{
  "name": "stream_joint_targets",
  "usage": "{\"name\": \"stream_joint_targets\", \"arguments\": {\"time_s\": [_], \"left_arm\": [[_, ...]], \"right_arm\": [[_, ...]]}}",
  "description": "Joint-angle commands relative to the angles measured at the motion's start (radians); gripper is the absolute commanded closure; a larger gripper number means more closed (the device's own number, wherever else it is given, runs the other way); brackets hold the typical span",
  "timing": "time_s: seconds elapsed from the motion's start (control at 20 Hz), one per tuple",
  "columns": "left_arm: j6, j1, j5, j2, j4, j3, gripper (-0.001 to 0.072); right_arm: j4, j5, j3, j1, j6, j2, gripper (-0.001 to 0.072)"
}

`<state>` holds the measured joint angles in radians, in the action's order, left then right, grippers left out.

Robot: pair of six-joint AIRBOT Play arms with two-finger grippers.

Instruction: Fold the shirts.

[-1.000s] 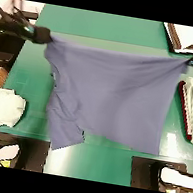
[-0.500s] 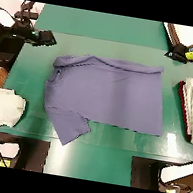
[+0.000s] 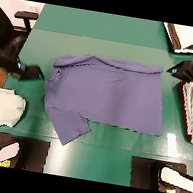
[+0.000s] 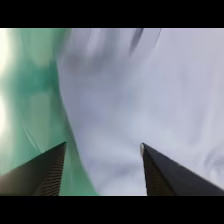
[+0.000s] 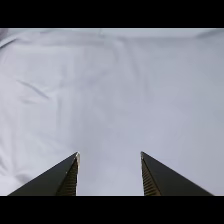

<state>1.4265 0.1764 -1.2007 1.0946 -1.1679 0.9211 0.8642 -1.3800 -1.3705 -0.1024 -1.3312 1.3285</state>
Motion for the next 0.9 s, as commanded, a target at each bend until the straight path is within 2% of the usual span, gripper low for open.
{"name": "stream_joint_targets", "arguments": {"time_s": [0.0,0.35,0.55,0.6,0.65,0.7,0.85], "left_arm": [[0.017,0.007,0.007,-0.136,0.029,-0.293,0.0172],[0.005,0.004,0.115,-0.164,0.197,-0.461,0.0172],[0.005,-0.058,0.185,-0.164,0.246,-0.484,0.0173],[0.005,-0.073,0.200,-0.164,0.257,-0.484,0.0224],[0.005,-0.077,0.208,-0.164,0.269,-0.482,0.0494],[0.004,-0.077,0.213,-0.164,0.277,-0.477,0.0677],[0.004,-0.077,0.201,-0.164,0.278,-0.430,0.0686]], "right_arm": [[-0.035,0.053,0.179,-0.007,0.009,-0.147,0.0279],[-0.035,0.075,0.219,-0.007,0.009,-0.230,0.0280],[-0.035,0.074,0.219,-0.007,0.009,-0.229,0.0281],[-0.032,0.061,0.219,-0.007,0.009,-0.229,0.0281],[-0.014,0.045,0.219,-0.012,0.010,-0.229,0.0281],[0.023,0.019,0.219,-0.025,0.009,-0.229,0.0281],[0.155,-0.069,0.220,-0.113,0.008,-0.229,0.0281]]}}
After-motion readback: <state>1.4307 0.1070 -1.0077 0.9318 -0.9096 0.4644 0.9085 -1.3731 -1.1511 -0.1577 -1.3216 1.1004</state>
